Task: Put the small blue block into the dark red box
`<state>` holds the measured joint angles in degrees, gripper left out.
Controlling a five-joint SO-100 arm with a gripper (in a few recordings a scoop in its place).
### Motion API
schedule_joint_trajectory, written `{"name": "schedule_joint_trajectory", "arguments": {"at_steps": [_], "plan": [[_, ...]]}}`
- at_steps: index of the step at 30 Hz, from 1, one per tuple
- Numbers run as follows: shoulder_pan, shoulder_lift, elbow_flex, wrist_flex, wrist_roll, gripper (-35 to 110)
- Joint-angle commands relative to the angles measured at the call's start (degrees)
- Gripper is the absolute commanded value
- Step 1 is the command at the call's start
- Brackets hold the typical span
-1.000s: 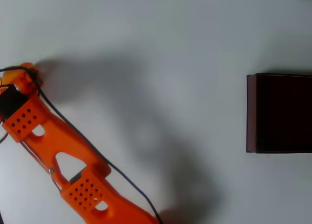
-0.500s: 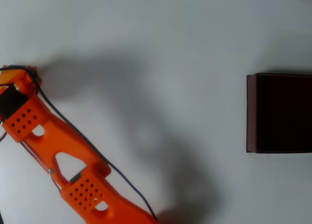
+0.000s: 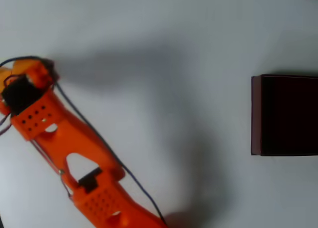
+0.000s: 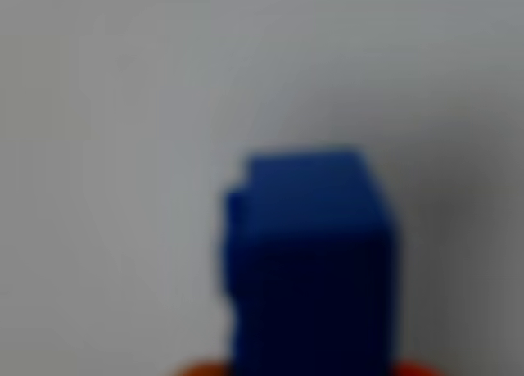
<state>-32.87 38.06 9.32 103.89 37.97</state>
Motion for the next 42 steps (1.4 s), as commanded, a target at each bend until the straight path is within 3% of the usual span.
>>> {"name": "schedule_joint_trajectory", "arguments": {"at_steps": [1, 14, 19, 24, 31, 35, 37, 42], "plan": [[5.54, 13.36, 9.58, 1.32, -2.72, 0], [36.3, 39.81, 41.57, 0.7, -17.4, 0], [51.94, 51.42, 54.14, -5.1, -22.15, 0], [63.54, 54.58, 63.98, -17.84, -25.4, 0], [72.6, 36.83, 56.6, -22.76, -28.3, 0], [74.44, 23.73, 44.38, -19.07, -29.18, 2], [74.53, 17.75, 37.27, -14.77, -29.18, 12], [74.27, 21.09, 36.47, -11.25, -30.5, 19]]}}
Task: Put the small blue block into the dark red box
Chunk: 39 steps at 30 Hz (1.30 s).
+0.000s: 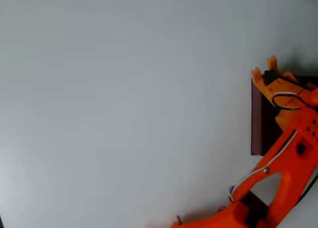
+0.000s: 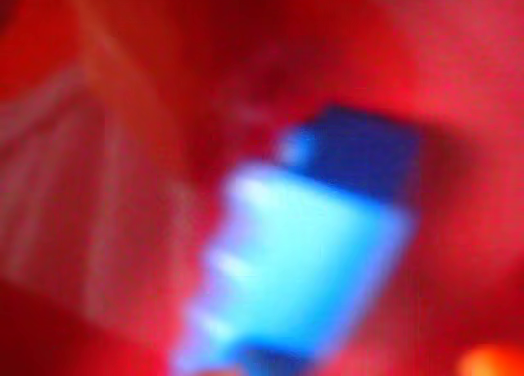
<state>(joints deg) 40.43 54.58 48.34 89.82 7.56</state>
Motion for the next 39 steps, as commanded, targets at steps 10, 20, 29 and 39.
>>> {"name": "schedule_joint_trajectory", "arguments": {"at_steps": [10, 20, 29, 39], "plan": [[-6.15, 44.38, 35.77, -2.55, 2.55, 5], [-35.6, 80.24, 74.97, -17.05, 3.43, 0], [-58.18, 87.71, 90.53, -23.82, -2.2, 0], [-65.83, 107.14, 111.8, -27.69, -9.84, 0]]}}
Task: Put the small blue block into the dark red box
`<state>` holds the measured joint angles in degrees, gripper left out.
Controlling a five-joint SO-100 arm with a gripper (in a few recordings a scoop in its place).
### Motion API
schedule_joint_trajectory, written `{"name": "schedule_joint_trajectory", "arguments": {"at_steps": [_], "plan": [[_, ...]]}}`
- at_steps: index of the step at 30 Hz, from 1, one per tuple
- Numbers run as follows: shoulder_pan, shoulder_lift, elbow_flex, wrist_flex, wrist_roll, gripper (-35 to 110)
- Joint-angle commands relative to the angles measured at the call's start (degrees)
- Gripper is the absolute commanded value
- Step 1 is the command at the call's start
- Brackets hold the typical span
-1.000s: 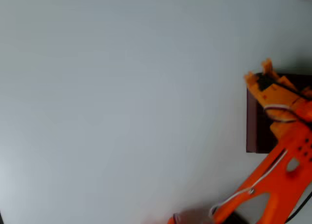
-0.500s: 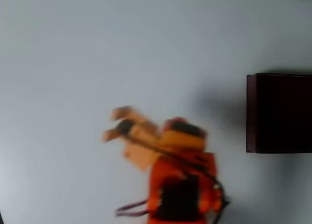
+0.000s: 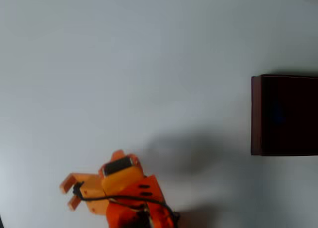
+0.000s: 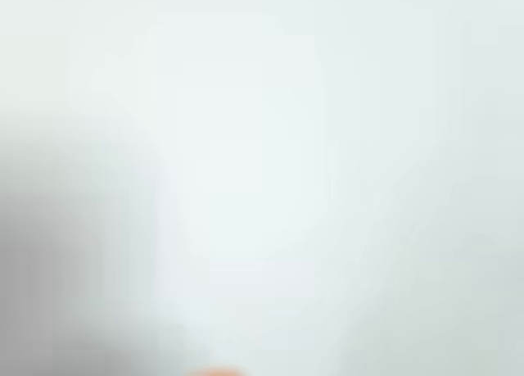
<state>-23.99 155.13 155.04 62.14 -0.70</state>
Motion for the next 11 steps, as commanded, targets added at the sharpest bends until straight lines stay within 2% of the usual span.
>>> {"name": "schedule_joint_trajectory", "arguments": {"at_steps": [1, 3, 6, 11], "plan": [[-1.41, 9.76, 8.0, -0.09, -1.67, 0], [-0.7, 19.07, 12.83, 3.52, -1.76, 0], [1.49, 36.91, 16.52, 15.12, -2.11, 0], [1.58, 37.18, 16.96, 15.12, -2.29, 0]]}}
